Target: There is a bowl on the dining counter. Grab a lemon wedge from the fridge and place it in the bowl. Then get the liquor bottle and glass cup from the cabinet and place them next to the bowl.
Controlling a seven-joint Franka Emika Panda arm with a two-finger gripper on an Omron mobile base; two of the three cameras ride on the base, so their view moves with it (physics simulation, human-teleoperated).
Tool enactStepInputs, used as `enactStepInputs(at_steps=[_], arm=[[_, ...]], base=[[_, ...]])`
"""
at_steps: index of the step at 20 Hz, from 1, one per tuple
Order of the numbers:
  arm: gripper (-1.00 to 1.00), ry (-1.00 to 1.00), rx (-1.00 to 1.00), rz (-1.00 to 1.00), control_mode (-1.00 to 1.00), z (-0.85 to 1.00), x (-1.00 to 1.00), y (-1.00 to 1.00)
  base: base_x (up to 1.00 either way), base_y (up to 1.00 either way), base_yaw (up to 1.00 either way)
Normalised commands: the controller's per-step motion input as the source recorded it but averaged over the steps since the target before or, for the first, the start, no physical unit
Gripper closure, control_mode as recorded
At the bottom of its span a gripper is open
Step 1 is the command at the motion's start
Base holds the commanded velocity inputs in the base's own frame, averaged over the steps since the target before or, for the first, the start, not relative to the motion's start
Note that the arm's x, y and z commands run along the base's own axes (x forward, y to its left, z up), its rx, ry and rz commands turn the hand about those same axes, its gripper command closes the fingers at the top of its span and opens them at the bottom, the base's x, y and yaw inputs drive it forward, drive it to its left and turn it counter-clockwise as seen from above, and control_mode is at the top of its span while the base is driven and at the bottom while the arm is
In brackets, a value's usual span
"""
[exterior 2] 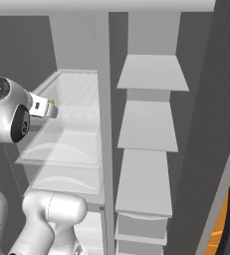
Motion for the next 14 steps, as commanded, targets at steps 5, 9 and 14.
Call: enactStepInputs(at_steps=[5, 9, 14], arm=[[-1.0, 0.0, 0.0, 0.0, -1.0, 0.0, 0.11, 0.05], [-1.0, 0.0, 0.0, 0.0, -1.0, 0.0, 0.11, 0.0], [-1.0, 0.0, 0.0, -0.03, -1.0, 0.06, 0.19, 0.0]], base=[[0.0, 0.0, 0.0], [0.0, 0.0, 0.0], [0.0, 0.0, 0.0]])
